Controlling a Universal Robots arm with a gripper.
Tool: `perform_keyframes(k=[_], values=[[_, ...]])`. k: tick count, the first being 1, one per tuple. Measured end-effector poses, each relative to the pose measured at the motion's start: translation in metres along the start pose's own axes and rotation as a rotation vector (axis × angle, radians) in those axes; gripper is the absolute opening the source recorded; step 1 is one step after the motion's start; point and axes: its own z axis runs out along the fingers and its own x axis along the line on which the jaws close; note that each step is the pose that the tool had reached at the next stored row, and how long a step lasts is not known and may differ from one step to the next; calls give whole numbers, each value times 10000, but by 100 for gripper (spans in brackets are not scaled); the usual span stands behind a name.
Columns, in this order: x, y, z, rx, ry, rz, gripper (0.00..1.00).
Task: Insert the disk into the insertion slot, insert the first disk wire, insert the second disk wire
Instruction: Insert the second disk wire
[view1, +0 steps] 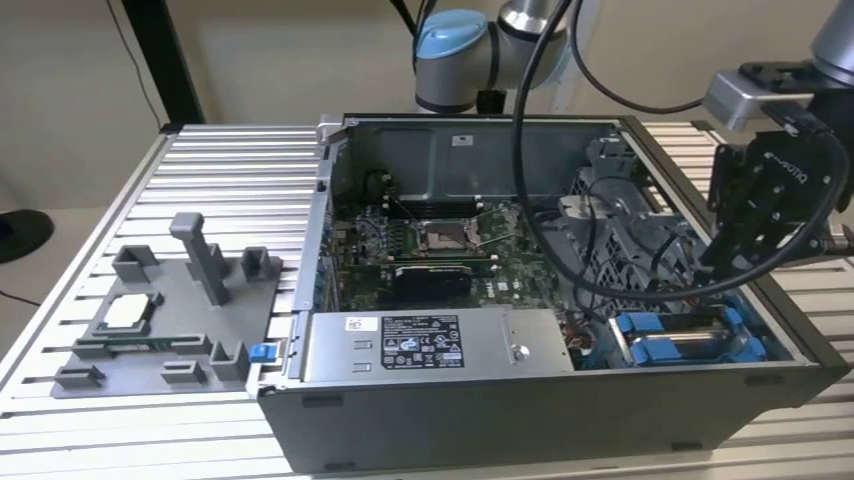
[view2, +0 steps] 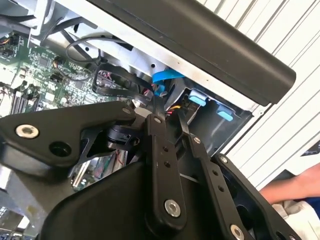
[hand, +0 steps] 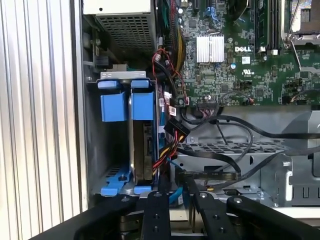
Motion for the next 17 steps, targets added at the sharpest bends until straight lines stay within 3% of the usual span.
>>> perform_keyframes(k=[17], values=[[-67,-1,79,-71,2,52,100]])
